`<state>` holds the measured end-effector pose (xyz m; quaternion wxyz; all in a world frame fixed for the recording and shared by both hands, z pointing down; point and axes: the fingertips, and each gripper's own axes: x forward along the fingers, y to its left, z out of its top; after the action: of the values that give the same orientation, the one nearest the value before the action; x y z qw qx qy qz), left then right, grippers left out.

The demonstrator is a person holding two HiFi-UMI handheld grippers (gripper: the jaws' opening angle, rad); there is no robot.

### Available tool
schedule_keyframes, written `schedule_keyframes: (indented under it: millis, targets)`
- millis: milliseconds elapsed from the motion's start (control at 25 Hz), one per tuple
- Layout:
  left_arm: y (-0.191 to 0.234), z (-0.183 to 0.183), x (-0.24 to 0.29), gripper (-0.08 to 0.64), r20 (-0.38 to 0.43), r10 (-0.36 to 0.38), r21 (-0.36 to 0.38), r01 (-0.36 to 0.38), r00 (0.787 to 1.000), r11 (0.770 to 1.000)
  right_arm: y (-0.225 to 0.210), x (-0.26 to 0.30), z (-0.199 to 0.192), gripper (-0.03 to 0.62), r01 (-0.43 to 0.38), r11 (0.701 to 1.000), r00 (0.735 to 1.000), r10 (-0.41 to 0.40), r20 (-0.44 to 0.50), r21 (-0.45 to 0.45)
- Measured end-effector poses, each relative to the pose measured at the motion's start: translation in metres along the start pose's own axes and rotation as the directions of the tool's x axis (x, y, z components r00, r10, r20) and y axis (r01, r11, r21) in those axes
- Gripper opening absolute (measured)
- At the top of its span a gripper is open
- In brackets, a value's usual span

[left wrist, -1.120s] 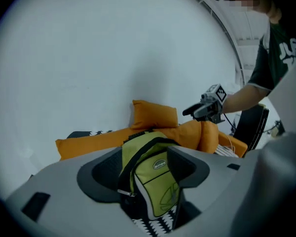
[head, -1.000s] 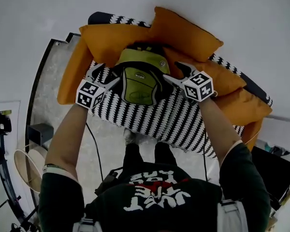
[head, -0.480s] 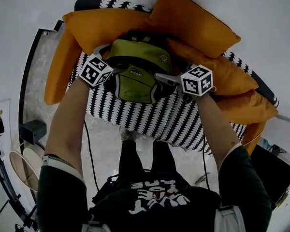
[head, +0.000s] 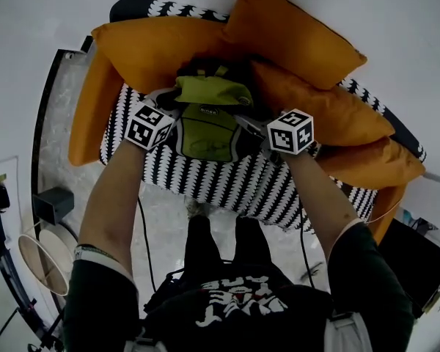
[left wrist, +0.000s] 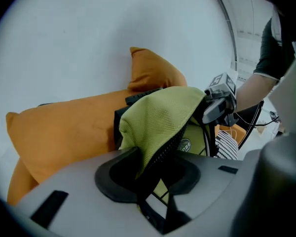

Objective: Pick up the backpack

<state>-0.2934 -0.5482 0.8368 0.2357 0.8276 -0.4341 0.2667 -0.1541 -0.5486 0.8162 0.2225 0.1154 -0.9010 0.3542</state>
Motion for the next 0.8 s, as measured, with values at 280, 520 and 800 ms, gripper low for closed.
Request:
schedule_keyframes:
  millis: [280, 520, 800]
  targets:
    - [-0.005, 0.027, -0.059, 0.049, 0.07, 0.157, -0.142, -0.146, 0.985, 0.979, 0.047, -0.014, 0.017, 0.112, -0.037, 0.996, 0.999, 0.038, 0.01, -0.076]
    - [-0.021, 0.063, -0.13, 0.038, 0.126, 0.243, -0.195, -0.216, 0.962, 0.957, 0.102, -0.038, 0.056, 0.098, -0.09, 0.985, 0.995, 0.094, 0.017, -0.144]
    - [-0.03, 0.155, -0.22, 0.037, 0.247, 0.328, -0.184, -0.288, 0.912, 0.94, 0.167, -0.082, 0.152, 0.092, -0.09, 0.95, 0.988, 0.123, 0.092, -0.298]
